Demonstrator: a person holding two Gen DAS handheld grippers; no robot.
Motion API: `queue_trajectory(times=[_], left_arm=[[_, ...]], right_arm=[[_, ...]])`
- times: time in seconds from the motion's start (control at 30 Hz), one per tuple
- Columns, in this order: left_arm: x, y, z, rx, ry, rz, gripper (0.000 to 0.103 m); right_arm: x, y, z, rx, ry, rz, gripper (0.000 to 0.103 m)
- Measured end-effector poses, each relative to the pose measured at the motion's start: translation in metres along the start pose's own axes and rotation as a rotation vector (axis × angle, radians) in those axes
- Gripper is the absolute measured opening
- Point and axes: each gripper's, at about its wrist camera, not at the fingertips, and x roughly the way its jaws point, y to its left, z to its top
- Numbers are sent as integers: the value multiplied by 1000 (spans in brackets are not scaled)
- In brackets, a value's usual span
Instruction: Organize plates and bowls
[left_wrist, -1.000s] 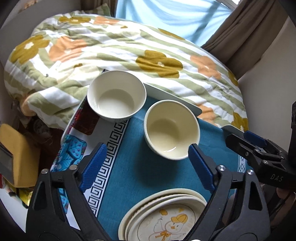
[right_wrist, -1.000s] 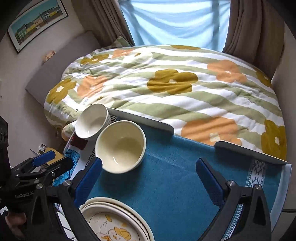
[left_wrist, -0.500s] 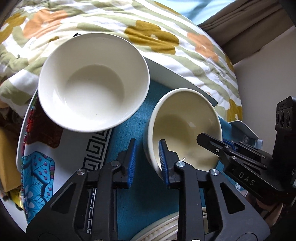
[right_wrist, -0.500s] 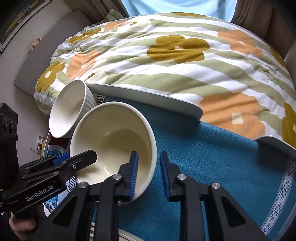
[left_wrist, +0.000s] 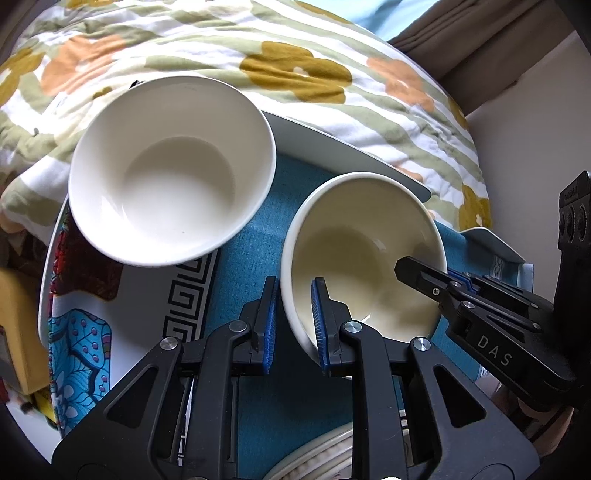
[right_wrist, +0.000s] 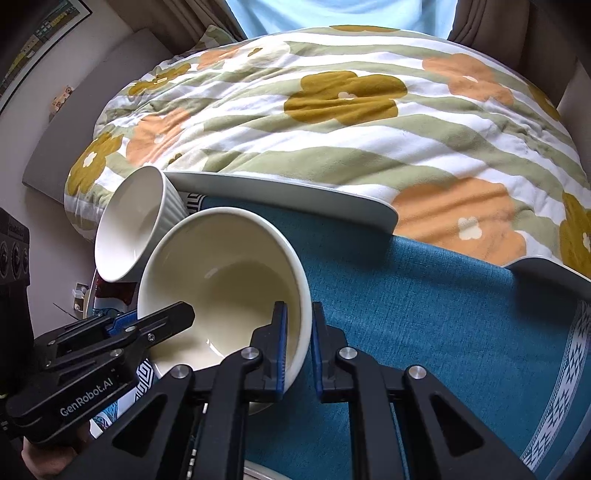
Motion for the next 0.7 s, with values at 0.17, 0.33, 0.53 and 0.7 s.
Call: queue_trajectory(times=[0.17, 0.33, 0.53, 0.7], left_arm=[[-10, -6, 0, 13, -5, -5, 16], [-33, -27, -1, 54, -27, 2, 16], [-66, -74, -24, 97, -79, -3, 16], [-84, -123, -53, 120, -104, -24, 16]], right_arm=[[-11, 2, -1, 1, -17, -12, 11], [-40, -3, -8, 30, -72, -5, 11], [-90, -24, -31, 55, -134, 2, 11], [-134, -53, -61, 80, -182, -9, 11]])
